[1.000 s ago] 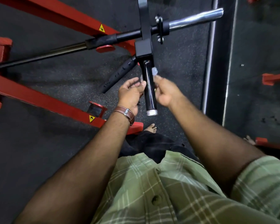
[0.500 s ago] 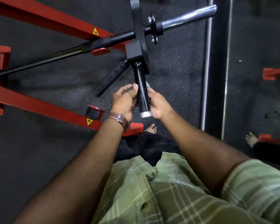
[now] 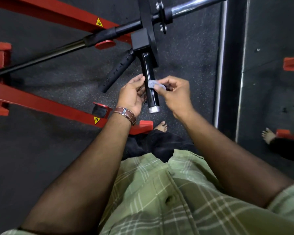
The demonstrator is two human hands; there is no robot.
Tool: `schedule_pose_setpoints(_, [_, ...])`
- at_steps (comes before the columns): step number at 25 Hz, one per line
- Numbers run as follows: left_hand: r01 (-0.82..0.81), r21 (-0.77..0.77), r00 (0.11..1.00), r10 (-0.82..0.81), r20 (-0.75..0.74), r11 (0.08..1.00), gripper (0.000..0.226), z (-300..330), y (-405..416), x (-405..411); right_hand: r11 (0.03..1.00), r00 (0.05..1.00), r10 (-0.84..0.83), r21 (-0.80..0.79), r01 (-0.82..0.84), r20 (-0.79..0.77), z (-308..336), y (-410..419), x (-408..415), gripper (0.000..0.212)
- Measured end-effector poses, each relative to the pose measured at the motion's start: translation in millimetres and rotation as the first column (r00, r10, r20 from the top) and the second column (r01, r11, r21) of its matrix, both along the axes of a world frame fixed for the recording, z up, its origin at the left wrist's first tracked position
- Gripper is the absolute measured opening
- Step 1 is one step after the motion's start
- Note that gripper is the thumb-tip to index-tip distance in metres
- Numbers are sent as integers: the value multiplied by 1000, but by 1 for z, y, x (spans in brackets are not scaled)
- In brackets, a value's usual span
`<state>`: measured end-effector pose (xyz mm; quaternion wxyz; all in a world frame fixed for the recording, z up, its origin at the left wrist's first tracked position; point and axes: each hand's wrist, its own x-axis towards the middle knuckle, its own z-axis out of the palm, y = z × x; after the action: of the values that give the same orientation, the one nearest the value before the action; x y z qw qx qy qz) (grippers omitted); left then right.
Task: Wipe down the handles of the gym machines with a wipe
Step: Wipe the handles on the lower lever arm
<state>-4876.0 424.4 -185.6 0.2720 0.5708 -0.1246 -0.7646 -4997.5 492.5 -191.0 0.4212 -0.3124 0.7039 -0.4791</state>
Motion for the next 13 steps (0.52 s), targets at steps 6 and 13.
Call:
schedule_pose_setpoints(6, [-25,63,990,34,-137,998,23,1,-9,3,965,736,227,49,-256,-638,29,-57,0,18])
schedule_pose_setpoints(13, [170,28,977,-164,-133,985,37,5,-17,11,653,210,733,583,-483,-647,55,-9,32,20])
